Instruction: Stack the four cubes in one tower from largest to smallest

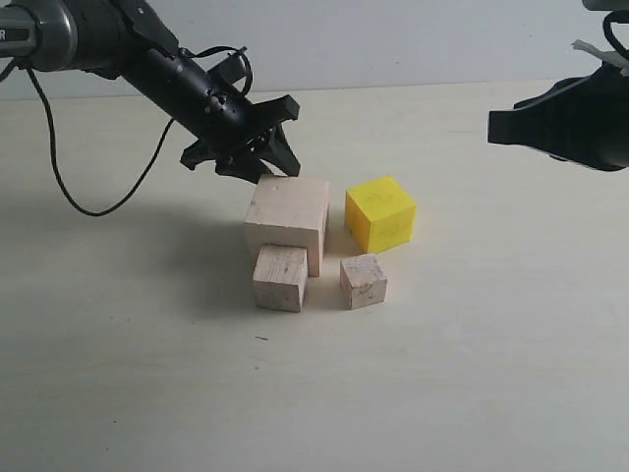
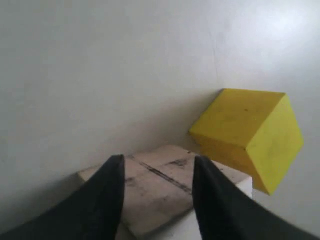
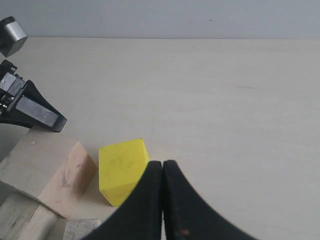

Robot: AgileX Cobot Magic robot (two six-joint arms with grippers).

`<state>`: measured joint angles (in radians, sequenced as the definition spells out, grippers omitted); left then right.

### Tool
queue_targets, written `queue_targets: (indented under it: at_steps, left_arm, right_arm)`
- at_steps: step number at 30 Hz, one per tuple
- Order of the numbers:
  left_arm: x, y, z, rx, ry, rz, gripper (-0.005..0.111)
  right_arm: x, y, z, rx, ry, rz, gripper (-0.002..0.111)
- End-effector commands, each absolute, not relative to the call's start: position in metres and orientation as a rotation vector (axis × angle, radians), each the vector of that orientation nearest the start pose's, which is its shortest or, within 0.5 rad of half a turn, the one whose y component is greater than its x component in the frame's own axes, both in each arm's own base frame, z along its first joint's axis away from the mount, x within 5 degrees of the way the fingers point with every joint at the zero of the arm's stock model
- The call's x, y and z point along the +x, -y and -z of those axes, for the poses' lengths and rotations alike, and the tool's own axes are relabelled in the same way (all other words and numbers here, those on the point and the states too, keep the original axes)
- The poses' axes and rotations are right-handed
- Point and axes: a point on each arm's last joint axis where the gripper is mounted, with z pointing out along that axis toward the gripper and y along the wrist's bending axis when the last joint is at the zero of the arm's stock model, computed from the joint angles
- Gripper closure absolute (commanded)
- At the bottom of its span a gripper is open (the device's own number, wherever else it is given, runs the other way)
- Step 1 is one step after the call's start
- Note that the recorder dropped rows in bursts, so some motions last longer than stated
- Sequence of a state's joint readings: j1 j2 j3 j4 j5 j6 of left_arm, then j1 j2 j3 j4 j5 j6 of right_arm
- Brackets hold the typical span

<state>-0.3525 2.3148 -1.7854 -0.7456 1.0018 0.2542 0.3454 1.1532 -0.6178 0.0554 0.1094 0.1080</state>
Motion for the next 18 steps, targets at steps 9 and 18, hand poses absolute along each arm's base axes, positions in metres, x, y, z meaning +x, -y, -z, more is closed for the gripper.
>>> queue_targets:
  at_steps: [9,18]
  left_arm:
    - [0.418,0.206,-0.192,0.398,-2.816,0.954,0.064]
    - [0.404,0.178,-0.242,0.463,-2.794,0.556,0.065]
  right_arm:
    - [0.222,-0.081,-0.268,-0.205,-2.117,-0.308,0.108]
    - [0.222,-0.081,-0.268,-0.205,-2.117,-0.308,0.108]
